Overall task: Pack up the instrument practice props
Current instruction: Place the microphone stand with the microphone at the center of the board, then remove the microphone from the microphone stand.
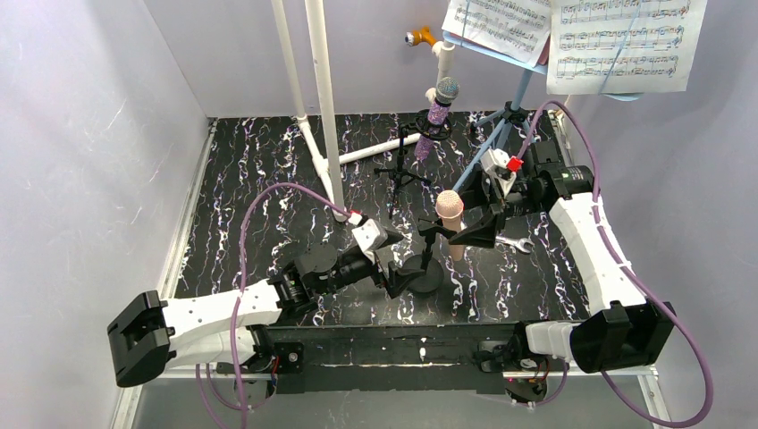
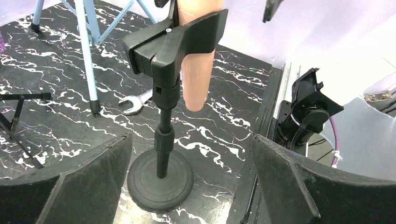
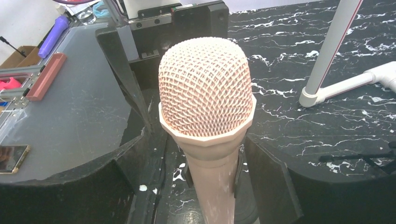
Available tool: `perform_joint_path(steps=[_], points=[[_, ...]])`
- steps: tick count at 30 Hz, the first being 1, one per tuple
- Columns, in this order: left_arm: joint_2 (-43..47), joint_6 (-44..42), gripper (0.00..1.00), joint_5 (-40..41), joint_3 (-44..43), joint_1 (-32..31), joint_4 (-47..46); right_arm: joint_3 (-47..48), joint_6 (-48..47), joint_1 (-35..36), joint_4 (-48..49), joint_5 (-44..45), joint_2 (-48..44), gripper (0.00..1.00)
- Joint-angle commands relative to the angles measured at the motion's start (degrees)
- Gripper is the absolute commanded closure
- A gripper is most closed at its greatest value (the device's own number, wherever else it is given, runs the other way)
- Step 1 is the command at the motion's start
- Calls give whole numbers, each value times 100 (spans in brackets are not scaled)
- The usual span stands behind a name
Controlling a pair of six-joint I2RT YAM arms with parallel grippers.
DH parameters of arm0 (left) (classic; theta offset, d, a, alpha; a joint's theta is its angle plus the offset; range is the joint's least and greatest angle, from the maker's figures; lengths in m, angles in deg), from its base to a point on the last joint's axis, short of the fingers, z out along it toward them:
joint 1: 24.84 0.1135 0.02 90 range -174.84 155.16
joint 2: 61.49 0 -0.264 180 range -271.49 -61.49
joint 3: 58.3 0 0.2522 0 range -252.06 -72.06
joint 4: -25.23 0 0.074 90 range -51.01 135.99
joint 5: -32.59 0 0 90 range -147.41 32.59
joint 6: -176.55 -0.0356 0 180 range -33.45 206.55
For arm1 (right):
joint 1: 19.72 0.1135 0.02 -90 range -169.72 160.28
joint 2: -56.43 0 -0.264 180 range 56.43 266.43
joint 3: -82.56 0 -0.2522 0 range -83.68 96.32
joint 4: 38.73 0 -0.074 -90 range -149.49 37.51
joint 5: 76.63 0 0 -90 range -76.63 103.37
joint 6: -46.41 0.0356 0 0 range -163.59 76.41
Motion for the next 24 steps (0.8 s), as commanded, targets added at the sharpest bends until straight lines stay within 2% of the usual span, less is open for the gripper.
perform_joint_path(steps=[1,7,11,15,20,24], points=[[284,-234,2,-200,-58,80,475,359,-197,24,-155,-191,77,20],[329,-426,2,-380,-156,112,594,483,-387,39,-230,-149,179,43],[288,-987,2,-560,-359,148,734,492,-475,41,-232,-94,184,55],[178,-1291,2,-925,-637,398,802,530,-481,41,-201,-26,174,73],[-144,-1180,6,-1786,-1019,1029,798,528,-468,41,-175,12,134,79],[-515,-1184,8,-2359,-1428,1225,792,478,-402,41,-109,23,99,81]])
